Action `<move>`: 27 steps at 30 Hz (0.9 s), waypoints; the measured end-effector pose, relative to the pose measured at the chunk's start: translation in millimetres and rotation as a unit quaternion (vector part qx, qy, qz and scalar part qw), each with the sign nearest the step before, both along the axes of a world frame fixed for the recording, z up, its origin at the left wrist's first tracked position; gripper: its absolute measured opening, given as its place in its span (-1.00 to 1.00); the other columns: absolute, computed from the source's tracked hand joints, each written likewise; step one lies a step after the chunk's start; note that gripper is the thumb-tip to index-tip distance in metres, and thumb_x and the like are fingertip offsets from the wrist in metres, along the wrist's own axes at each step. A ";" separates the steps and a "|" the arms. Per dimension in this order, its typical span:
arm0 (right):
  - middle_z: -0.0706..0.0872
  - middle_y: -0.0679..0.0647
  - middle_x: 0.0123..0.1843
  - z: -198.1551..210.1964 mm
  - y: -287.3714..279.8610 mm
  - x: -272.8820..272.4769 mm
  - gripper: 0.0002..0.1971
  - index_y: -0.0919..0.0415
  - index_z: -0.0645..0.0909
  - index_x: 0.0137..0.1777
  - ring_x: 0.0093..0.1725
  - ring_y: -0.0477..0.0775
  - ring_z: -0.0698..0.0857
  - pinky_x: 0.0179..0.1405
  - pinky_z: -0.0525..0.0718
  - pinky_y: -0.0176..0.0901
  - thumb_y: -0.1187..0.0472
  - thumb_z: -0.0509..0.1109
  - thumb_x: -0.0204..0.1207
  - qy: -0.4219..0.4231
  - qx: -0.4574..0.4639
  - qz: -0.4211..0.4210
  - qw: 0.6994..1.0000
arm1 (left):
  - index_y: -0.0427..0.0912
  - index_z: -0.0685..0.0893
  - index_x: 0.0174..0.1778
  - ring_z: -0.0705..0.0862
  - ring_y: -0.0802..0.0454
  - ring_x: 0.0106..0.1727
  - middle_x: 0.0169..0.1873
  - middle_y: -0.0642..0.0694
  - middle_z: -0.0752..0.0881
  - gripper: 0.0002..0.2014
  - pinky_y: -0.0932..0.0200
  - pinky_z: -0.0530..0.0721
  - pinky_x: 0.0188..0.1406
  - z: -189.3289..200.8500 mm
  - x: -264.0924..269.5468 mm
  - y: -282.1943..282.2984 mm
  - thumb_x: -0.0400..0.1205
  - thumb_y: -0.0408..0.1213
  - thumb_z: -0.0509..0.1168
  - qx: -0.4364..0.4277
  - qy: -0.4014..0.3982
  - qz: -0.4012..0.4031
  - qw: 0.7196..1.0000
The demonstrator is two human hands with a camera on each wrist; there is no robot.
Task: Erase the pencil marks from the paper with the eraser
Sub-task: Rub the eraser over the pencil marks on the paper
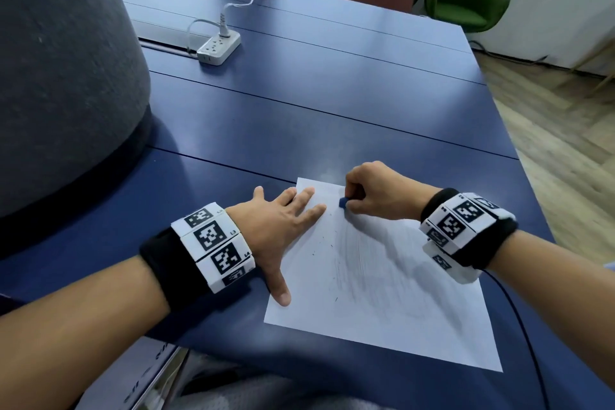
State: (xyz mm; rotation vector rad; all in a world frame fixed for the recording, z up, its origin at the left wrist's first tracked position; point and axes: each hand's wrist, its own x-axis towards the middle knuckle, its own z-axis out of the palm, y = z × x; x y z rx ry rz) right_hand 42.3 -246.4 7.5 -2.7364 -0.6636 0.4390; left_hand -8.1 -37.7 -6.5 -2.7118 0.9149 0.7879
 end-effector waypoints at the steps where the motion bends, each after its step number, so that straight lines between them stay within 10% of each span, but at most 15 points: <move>1: 0.65 -0.02 -0.32 -1.1 0.1 -1.9 -0.87 0.27 0.66 -0.23 -0.32 0.04 0.60 -0.35 0.57 -0.19 0.20 0.47 0.47 -0.001 0.000 0.008 1.000 | 0.01 -0.34 0.69 -0.28 -0.06 0.69 0.68 -0.07 -0.34 0.50 -0.57 0.00 0.52 0.4 -0.1 0.6 0.08 0.41 0.56 0.000 0.002 0.002 1.000; 27: 0.58 -0.14 -0.40 -5.0 -9.5 2.3 -0.81 0.16 0.58 -0.32 -0.41 -0.16 0.54 -0.38 0.45 -0.28 0.20 0.49 0.48 -0.014 0.024 -0.026 0.999 | 0.02 -0.37 0.68 -0.28 -0.07 0.70 0.68 -0.07 -0.36 0.51 -0.59 0.04 0.50 -0.6 -0.2 -2.3 0.10 0.38 0.58 0.014 0.002 0.005 1.000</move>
